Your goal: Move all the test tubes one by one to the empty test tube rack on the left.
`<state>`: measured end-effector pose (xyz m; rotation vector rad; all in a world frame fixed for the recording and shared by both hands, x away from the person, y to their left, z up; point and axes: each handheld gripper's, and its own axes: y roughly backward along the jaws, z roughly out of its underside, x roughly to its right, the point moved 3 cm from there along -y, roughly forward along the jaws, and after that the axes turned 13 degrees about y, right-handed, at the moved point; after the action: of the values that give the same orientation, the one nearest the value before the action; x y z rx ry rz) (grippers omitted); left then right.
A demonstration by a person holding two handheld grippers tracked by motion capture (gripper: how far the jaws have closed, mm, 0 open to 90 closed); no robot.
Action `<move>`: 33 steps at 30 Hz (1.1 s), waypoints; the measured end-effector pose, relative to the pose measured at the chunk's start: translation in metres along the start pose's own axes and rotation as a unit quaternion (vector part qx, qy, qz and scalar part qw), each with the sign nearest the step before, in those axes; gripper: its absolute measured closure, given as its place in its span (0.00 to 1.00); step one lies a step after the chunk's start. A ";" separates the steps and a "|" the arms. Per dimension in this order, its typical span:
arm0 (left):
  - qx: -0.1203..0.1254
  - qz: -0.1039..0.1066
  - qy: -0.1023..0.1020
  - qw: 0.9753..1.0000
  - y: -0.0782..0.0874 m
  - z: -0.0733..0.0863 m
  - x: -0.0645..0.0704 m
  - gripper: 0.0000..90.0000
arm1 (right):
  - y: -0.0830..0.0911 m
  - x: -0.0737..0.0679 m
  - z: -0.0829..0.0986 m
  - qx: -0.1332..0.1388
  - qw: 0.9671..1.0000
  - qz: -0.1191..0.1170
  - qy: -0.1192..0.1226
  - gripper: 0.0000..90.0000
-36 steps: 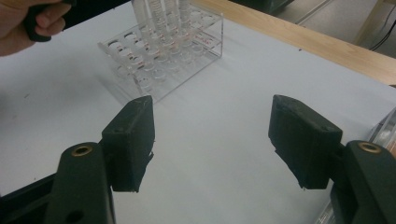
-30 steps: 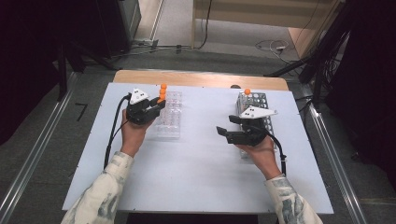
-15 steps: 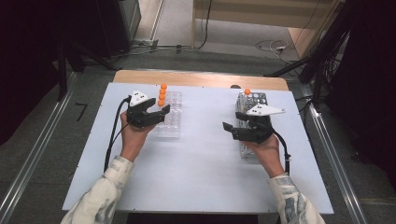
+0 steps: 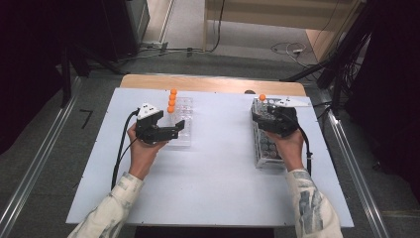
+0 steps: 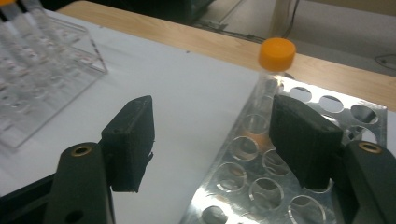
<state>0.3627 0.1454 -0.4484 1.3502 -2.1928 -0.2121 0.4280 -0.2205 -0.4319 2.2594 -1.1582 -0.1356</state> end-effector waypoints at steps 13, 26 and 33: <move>0.005 0.011 0.005 1.000 0.007 -0.002 -0.001 0.13 | -0.041 0.029 -0.008 -0.045 0.998 0.034 -0.008 0.42; 0.005 0.013 0.002 1.000 0.008 -0.002 0.000 0.15 | -0.059 0.035 -0.013 -0.071 0.997 0.039 -0.018 0.71; 0.007 0.015 0.002 1.000 0.009 -0.002 0.001 0.15 | -0.057 0.037 -0.014 -0.058 0.997 0.043 -0.025 0.79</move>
<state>0.3566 0.1489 -0.4426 1.3230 -2.2136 -0.1833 0.4962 -0.2172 -0.4453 2.1115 -1.2390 -0.2216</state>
